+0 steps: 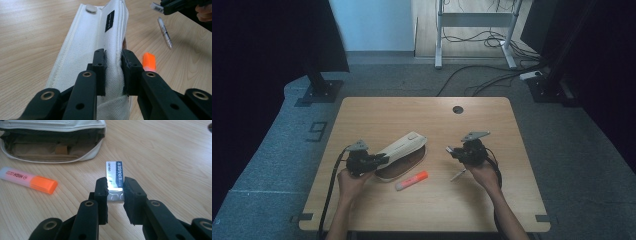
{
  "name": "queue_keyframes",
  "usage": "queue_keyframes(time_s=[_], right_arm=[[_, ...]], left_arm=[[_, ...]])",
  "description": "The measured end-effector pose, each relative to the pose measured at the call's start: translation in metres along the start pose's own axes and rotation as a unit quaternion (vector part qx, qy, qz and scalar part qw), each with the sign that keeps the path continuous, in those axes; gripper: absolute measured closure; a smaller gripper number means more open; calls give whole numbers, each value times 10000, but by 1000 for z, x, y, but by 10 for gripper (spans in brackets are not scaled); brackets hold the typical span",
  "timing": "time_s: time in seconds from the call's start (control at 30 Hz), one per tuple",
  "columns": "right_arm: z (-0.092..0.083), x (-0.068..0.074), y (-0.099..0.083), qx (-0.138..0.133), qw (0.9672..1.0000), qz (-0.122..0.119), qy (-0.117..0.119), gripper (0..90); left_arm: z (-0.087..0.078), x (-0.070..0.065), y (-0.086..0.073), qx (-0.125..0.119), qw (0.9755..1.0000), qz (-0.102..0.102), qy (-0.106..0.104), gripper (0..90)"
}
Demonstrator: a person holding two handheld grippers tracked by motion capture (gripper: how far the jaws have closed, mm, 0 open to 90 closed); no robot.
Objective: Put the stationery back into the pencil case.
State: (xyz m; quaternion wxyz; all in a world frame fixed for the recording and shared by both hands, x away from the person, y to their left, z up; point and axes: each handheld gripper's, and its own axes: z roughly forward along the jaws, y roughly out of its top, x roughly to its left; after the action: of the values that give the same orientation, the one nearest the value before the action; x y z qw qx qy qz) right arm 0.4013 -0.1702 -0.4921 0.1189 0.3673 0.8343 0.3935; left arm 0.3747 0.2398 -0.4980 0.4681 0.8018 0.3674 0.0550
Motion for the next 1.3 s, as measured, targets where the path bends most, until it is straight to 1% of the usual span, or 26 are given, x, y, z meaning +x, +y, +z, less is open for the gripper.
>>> queue_keyframes(time_s=[0.03,0.1,0.27,0.57,0.6,0.87,1.3], right_arm=[[0,0,0,0,10000,0,0,719],[7,4,1,32,10000,-30,46,719],[15,8,3,83,9999,-63,91,719],[30,18,12,105,9996,-159,190,719],[34,20,14,106,9996,-173,209,719],[48,25,21,165,9994,-210,236,719],[66,34,33,244,9988,-339,238,719]], left_arm=[[0,0,0,0,10000,0,0,747],[0,0,0,2,10000,4,5,748],[0,0,0,5,10000,-2,1,748],[-1,0,0,-4,10000,-16,5,747],[-1,0,0,-5,10000,-16,6,747],[-2,0,1,-20,10000,-16,-3,746],[-3,-1,1,-27,10000,-5,0,745]])
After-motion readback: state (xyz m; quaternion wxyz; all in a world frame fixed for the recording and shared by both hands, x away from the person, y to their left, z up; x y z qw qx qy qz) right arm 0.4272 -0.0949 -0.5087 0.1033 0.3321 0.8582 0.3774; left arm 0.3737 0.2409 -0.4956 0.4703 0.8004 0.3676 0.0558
